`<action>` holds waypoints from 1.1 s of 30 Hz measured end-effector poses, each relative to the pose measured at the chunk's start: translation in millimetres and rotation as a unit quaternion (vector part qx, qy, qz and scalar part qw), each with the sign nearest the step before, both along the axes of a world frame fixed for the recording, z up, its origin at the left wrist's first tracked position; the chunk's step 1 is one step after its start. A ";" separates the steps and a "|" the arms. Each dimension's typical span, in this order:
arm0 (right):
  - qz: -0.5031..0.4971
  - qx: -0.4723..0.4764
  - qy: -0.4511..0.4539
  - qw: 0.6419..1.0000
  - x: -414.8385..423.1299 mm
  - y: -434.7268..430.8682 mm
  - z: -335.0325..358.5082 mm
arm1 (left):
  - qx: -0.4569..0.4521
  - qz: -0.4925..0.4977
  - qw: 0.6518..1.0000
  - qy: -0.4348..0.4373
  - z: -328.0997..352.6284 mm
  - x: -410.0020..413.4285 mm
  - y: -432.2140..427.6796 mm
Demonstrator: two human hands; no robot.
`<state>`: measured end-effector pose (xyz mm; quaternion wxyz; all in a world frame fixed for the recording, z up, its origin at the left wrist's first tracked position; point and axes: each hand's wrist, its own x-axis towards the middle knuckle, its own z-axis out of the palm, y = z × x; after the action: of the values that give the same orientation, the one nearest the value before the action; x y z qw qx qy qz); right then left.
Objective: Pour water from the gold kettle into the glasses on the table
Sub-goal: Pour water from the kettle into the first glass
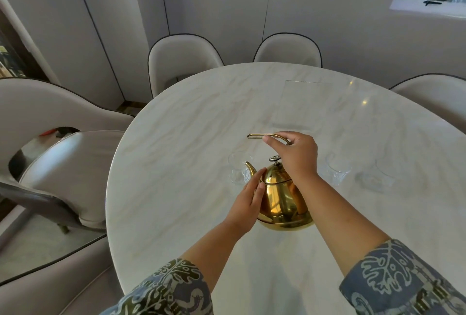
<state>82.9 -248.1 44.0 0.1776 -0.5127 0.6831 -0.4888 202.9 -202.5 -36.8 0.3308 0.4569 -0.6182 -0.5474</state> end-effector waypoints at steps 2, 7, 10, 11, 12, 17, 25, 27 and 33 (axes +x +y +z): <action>0.003 0.004 0.006 1.000 0.3 -1.9 1.4 | 0.006 -0.002 1.000 0.004 -0.3 -0.1 -1.1; 0.010 0.016 0.020 1.000 2.2 -6.8 4.6 | 0.018 0.002 1.000 0.016 0.6 -1.3 -1.2; 0.011 0.027 0.021 0.999 1.7 -9.8 6.0 | 0.020 0.001 1.000 0.019 3.8 -2.3 -1.7; 0.012 0.028 0.023 0.999 1.8 -10.8 6.6 | 0.021 0.001 1.000 0.022 5.1 -2.5 -2.1; 0.012 0.028 0.026 0.999 1.9 -11.8 7.3 | 0.021 0.001 0.999 0.025 6.4 -2.7 -2.4; 0.015 0.028 0.038 0.999 3.5 -15.1 11.3 | 0.027 0.003 0.999 0.033 7.9 -3.4 -4.7; 0.024 0.041 0.040 0.998 2.3 -18.2 13.0 | 0.032 0.010 0.998 0.047 8.6 -6.8 -5.5; 0.023 0.044 0.040 0.998 2.2 -18.2 13.7 | 0.033 0.010 0.998 0.047 8.1 -7.6 -5.6; 0.029 0.047 0.040 0.998 2.0 -18.3 15.6 | 0.040 0.014 0.998 0.055 7.1 -9.3 -5.4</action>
<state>85.0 -266.5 59.6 0.1882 -0.5428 0.6966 -0.4298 193.6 -207.9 -29.7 0.3536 0.4475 -0.5701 -0.5914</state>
